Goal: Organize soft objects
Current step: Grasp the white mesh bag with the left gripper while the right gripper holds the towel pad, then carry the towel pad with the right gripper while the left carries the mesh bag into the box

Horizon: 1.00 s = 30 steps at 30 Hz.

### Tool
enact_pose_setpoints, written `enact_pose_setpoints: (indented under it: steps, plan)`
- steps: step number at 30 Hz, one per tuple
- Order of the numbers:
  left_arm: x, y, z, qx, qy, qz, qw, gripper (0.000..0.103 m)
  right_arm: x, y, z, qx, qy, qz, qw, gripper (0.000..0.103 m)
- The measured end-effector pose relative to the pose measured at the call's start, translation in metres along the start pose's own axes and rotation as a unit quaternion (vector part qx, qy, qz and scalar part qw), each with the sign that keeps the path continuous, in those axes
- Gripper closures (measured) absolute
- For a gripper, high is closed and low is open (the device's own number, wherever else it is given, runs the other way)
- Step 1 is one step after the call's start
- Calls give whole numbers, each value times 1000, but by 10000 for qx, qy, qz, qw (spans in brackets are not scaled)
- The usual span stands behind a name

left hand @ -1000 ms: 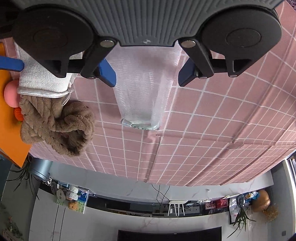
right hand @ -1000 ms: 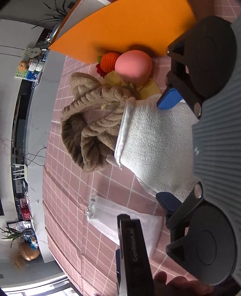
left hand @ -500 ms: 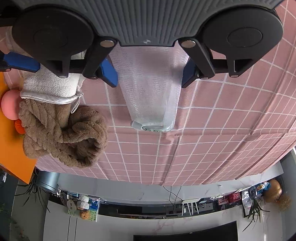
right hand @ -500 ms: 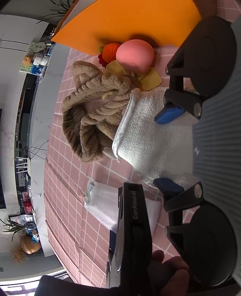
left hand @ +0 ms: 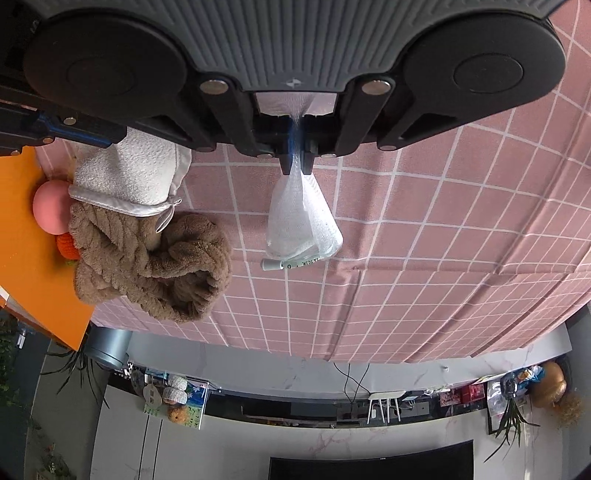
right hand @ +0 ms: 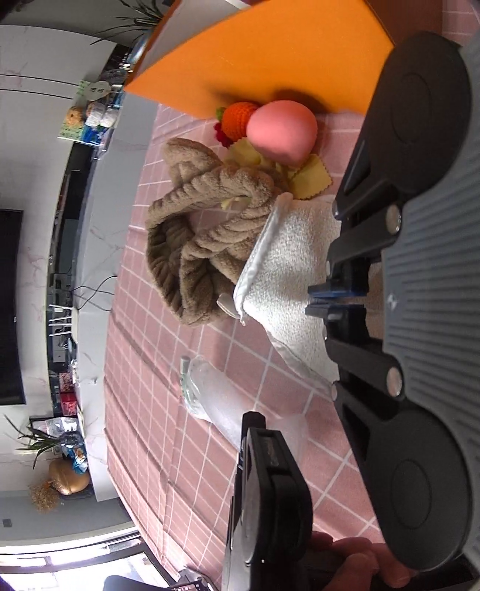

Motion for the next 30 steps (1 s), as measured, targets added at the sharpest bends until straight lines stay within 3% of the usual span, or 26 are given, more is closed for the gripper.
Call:
enact_pose_setpoints:
  steps: [8, 17, 24, 30]
  plan:
    - [-36, 7, -3, -202, -37, 165, 9997, 100, -38, 13, 12, 130, 4, 382, 9992, 103]
    - [-75, 36, 20, -331, -407, 529, 9972, 100, -91, 43, 36, 230, 12, 1046, 9942, 103]
    - [-94, 64, 66, -187, -946, 746, 9925, 100, -128, 67, 79, 41, -210, 1417, 9897, 103]
    - [-97, 84, 124, 197, -1507, 806, 9851, 100, -151, 80, 122, -6, -255, 1469, 9888, 103]
Point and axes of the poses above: each gripper's, at about its wrist camera, not at the fingertips, and x roughly the way its jaws point, z to its right, y to its top, the point moved 10 cm from there along x, roughly the way its jaws point, and after that the axes turned 3 degrees about z, right-handed, at the moved point
